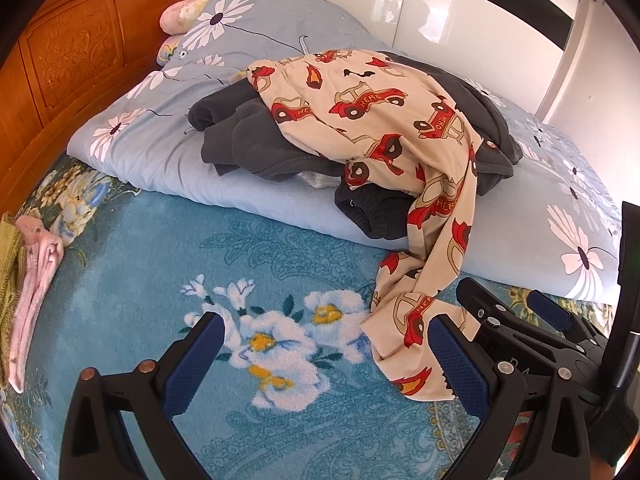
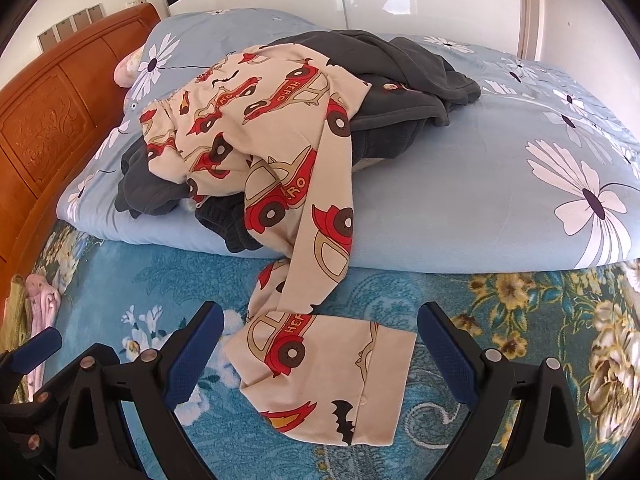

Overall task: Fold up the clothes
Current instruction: 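Move both grippers toward the beige car-print pants on the bed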

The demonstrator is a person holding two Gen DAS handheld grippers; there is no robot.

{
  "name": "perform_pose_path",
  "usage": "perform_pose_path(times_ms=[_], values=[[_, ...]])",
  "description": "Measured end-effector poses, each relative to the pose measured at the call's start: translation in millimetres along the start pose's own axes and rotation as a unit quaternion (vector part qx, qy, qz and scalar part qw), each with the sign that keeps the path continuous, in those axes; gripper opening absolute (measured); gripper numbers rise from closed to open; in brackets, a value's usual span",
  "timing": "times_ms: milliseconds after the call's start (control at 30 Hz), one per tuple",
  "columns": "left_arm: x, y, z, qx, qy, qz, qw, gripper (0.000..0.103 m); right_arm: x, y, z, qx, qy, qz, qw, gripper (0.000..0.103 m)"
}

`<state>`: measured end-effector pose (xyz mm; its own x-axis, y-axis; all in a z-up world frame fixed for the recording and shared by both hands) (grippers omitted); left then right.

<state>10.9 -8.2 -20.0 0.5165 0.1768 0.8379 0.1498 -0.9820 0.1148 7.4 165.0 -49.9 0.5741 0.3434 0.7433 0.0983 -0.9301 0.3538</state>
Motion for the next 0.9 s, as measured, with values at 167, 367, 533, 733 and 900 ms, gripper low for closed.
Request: perform_pose_path(times_ms=[167, 367, 533, 733, 900], values=[[-1.6, 2.4, 5.4, 0.003, 0.002, 0.004, 1.0, 0.103, 0.6, -0.7, 1.3, -0.006, 0.006, -0.003, 1.0, 0.098], [-3.9, 5.3, 9.6, 0.009, 0.008, 0.008, 0.9999, 0.103, 0.1, 0.9, 2.4, -0.007, 0.012, -0.003, 1.0, 0.098], [-6.5, 8.7, 12.1, 0.017, 0.014, 0.01, 0.9997, 0.103, -1.0, 3.2, 3.2, -0.005, 0.016, -0.004, 1.0, 0.098], [-7.8, 10.6, 13.8, 0.02, 0.017, 0.012, 0.9996, 0.103, -3.3, 4.5, 4.4, -0.006, 0.023, -0.006, 1.0, 0.098], [-9.6, 11.3, 16.4, 0.021, 0.021, 0.011, 0.9995, 0.103, -4.3, 4.8, 5.0, -0.008, 0.027, -0.007, 1.0, 0.098]])
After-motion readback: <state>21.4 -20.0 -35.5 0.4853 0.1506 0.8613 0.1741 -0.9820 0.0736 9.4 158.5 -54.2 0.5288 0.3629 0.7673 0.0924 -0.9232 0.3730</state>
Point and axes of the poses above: each gripper's, at about its wrist camera, not at the fingertips, and x roughly against the way its jaws point, y to its left, z to its underside, the point moved 1 cm from there along -x, roughly the way its jaws point, and after that the axes turned 15 degrees about -z, right-handed, at the moved point
